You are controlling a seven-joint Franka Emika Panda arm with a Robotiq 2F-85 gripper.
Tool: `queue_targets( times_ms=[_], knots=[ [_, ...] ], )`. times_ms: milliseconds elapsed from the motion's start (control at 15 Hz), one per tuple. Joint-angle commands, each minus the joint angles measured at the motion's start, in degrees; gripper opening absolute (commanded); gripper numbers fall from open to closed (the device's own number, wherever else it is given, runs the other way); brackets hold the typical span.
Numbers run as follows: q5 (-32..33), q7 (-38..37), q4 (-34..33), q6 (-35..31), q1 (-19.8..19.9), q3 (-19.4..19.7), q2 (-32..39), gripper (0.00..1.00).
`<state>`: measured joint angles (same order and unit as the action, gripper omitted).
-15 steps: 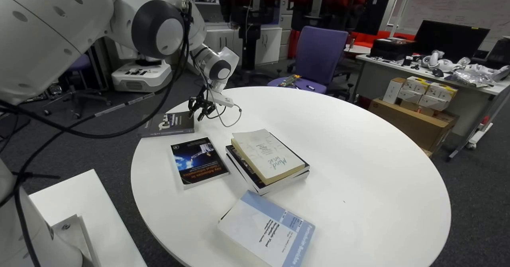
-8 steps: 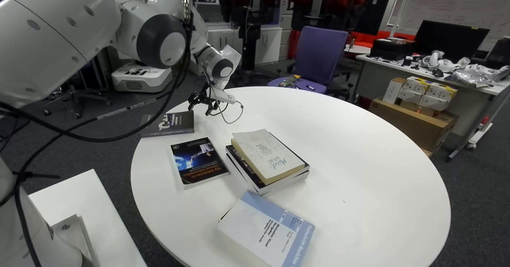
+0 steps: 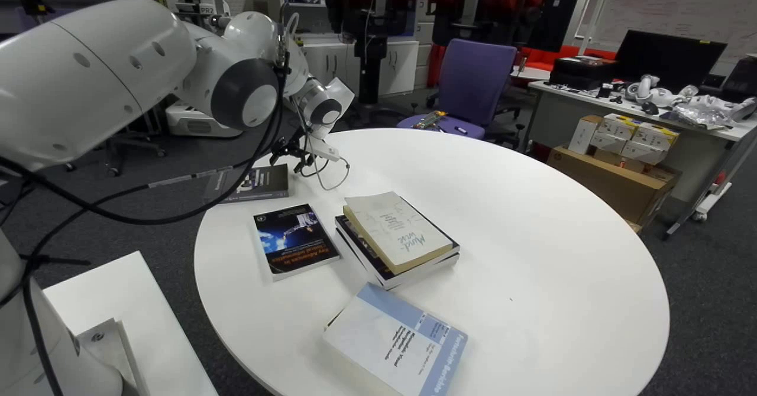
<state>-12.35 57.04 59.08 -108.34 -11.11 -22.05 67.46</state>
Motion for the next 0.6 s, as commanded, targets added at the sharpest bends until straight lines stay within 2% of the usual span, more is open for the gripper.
queue_targets(
  times_ms=[0,533],
  knots=[
    [-2.68,1.24,-4.02,3.78,1.18,-2.64,2.15,1.0],
    [-8.87,1.35,-4.82,7.5,4.29,-5.74,2.36,1.0]
  ],
)
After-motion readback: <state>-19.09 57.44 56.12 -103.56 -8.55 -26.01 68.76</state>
